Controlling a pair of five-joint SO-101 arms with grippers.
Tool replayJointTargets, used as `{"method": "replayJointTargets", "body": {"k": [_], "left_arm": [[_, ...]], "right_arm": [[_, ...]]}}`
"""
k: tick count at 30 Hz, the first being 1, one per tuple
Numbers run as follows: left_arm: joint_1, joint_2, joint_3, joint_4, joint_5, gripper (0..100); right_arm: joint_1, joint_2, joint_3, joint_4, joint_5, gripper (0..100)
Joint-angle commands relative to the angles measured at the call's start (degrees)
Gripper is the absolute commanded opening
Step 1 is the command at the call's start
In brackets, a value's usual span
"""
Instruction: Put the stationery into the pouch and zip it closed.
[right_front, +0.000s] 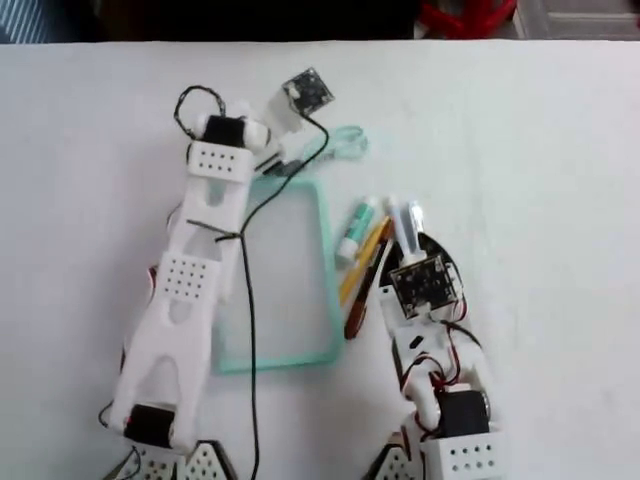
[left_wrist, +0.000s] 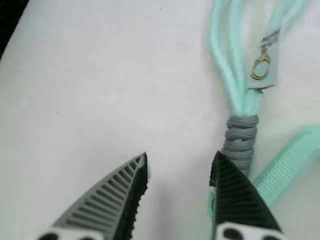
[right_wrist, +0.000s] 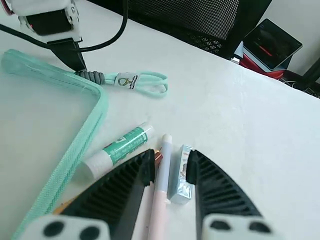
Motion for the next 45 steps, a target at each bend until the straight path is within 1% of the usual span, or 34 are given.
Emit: {"method": "replayJointTargets", "body": {"k": [1, 3, 4, 8, 11, 19, 24, 27, 31, 34, 35, 38, 41, 45], "left_arm": [[1.3, -0.8, -2.2, 2.9, -2.3, 21], [1.1, -2.0, -2.5, 3.3, -3.3, 21], [0.7, -2.9, -2.6, 3.3, -2.7, 21], [1.0, -5.9, -2.6, 3.3, 5.2, 21], [1.9, -5.3, -2.5, 3.2, 8.5, 21], [2.0, -3.8, -2.6, 10.0, 8.8, 21], [2.3, -4.7, -2.8, 17.1, 7.8, 21], [2.5, -6.4, -2.5, 19.9, 6.9, 21], [3.5, -4.2, -1.8, 19.9, 6.0, 21], [3.8, -1.5, 0.5, 19.3, 0.2, 21], [3.6, -0.7, 0.9, 18.5, -0.5, 21], [1.5, -0.2, 0.3, 16.4, -0.5, 21], [-0.3, 0.1, -0.6, 12.6, 1.3, 21], [1.4, 0.1, 3.6, 11.2, 1.2, 21]], "right_arm": [[0.0, -0.2, 0.5, -0.2, 0.8, 11.3], [0.0, -0.2, 0.5, -0.2, 0.8, 11.3], [0.0, -0.2, 0.5, -0.2, 0.8, 11.3], [0.0, -0.2, 0.5, -0.2, 0.8, 11.4], [0.0, -0.2, 0.5, -0.2, 0.8, 11.4], [0.0, -0.2, 0.5, -0.2, 0.8, 11.4], [0.0, -0.2, 0.5, -0.2, 0.8, 11.4], [0.0, -0.2, 0.5, -0.2, 0.8, 11.4], [0.0, -0.2, 0.5, -0.2, 0.8, 11.4], [0.0, -0.2, 0.5, -0.2, 0.8, 11.4], [0.0, -0.2, 0.5, -0.2, 0.8, 11.4], [0.0, -0.2, 0.5, -0.2, 0.8, 11.4], [0.0, -0.2, 0.5, -0.2, 0.8, 11.4], [-0.1, -0.2, 0.5, -0.2, 0.8, 11.4]]}}
